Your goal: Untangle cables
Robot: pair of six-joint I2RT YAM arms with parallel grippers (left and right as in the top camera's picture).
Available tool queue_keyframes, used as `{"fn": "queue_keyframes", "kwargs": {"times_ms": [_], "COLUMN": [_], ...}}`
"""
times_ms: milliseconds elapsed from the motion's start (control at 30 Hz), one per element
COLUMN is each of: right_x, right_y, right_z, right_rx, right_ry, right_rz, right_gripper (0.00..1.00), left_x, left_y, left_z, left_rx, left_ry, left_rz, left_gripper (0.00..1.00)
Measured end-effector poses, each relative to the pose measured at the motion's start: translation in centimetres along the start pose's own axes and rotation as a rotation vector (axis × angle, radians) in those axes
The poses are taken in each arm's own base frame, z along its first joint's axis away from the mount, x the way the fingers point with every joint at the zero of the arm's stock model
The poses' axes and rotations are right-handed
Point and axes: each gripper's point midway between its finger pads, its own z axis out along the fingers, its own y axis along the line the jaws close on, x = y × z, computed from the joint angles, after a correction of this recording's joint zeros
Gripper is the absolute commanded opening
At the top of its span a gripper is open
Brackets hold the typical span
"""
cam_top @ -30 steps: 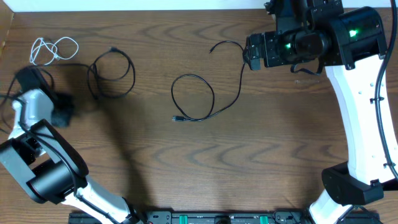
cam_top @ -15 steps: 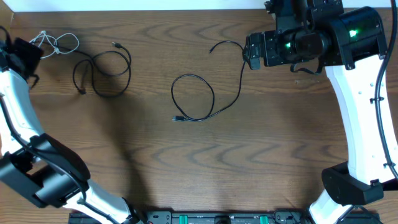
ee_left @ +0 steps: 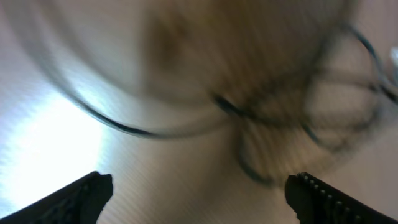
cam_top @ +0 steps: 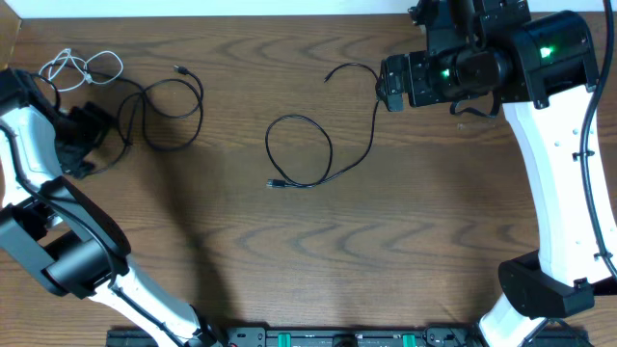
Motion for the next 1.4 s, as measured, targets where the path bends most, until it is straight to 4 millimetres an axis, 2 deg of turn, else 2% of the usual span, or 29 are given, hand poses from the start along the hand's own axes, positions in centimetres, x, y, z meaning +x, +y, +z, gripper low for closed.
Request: {"fn": "queue_keyframes", "kwargs": {"times_ms": [67, 167, 467, 633, 767, 900, 1100, 1233, 1400], "right_x": [0.0, 0.0, 0.6, 1.5, 1.7, 1.5, 1.4, 1.8, 2.5], "right_y": [0.0, -0.1, -0.7, -1.2, -1.8, -2.9, -8.3, -12.8, -16.9], "right_z": [0.1, 0.5, 4.1, 6.2, 7.4, 7.6, 6.4, 5.1, 3.7], "right_rx": [0.001, 0.002, 0.021, 0.037, 0.057, 0.084, 0.136, 0.172, 0.201], "right_ry": [0.002, 0.011, 0.114, 0.194, 0.224, 0.223, 0.225, 0.225, 0.22], "right_rz": [0.0, 0.002, 0.016, 0.029, 0.035, 0.067, 0.212, 0.328, 0.44], "right_gripper": [0.99, 0.99, 0.99, 0.99, 0.99, 0.99, 0.99, 0.99, 0.99], "left_x": [1.1, 4.1, 17.2, 24.9, 30.1, 34.1, 38.2, 40.3, 42.9], "left_y": [-1.4, -4.2, -14.2, -17.7, -18.8, -19.3, -19.6, -20.0, -20.8], "left_z": [0.1, 0.4, 2.1, 2.5, 2.7, 2.8, 2.9, 3.4, 4.1], "left_rx": [0.055, 0.117, 0.183, 0.179, 0.14, 0.103, 0.082, 0.059, 0.078], "left_ry": [0.045, 0.135, 0.359, 0.44, 0.481, 0.493, 0.489, 0.436, 0.387], "left_rz": [0.031, 0.126, 0.54, 0.721, 0.838, 0.949, 1.103, 1.211, 1.307], "left_gripper": [0.91, 0.91, 0.9, 0.91, 0.9, 0.9, 0.9, 0.9, 0.91]}}
